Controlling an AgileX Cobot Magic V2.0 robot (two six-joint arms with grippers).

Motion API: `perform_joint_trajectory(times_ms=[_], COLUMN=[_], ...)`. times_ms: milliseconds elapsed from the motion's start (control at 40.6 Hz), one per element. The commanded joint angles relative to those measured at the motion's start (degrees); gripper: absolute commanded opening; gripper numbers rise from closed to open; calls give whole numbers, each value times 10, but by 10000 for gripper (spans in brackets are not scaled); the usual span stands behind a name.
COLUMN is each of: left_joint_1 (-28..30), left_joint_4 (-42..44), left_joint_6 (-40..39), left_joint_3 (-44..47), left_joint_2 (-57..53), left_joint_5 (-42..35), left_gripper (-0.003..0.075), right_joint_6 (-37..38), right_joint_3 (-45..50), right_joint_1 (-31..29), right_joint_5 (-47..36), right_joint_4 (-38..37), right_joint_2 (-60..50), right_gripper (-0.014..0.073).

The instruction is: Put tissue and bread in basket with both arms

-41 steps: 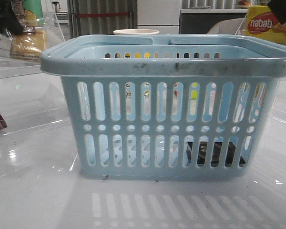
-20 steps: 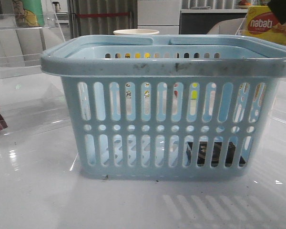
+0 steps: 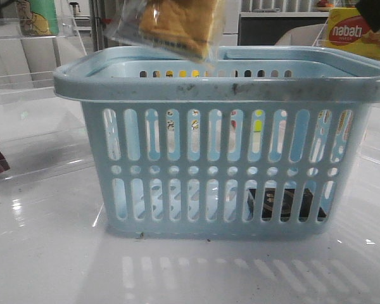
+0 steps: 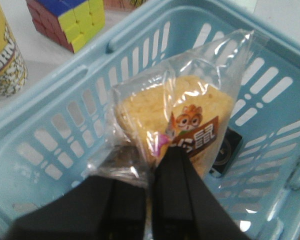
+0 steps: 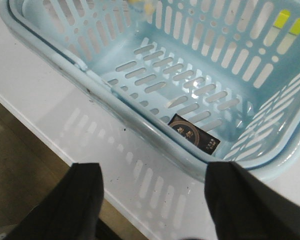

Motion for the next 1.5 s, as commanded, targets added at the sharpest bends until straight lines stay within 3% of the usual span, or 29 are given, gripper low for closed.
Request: perform_joint_trajectory(times_ms=[0, 246, 443, 542, 886, 1083, 1477], left_joint_1=[-4, -5, -5, -5, -5, -5, -5], left_joint_4=[-26, -37, -60, -65, -64, -37, 248], left_joint_6=[3, 3, 3, 3, -5, -18, -242], left_joint_3=[14, 19, 19, 19, 21, 76, 271], left_joint_2=[-25, 1, 10, 3, -117, -215, -430], left_joint_5=[-72, -37, -25, -25, 19, 32, 1], left_gripper=[93, 125, 393, 469, 466, 465, 465], right_joint_6=[-5, -5, -5, -5, -5, -5, -5], right_joint_3=[-15, -15, -15, -15, -15, -15, -15], right_joint_1=[0, 0, 0, 0, 0, 0, 0], right_joint_5=[-30, -30, -30, -30, -30, -30, -31], right_joint_4=[8, 8, 8, 8, 8, 8, 8], right_joint_2=[-5, -5, -5, -5, -5, -5, -5], right_gripper=[542, 542, 542, 542, 542, 542, 542])
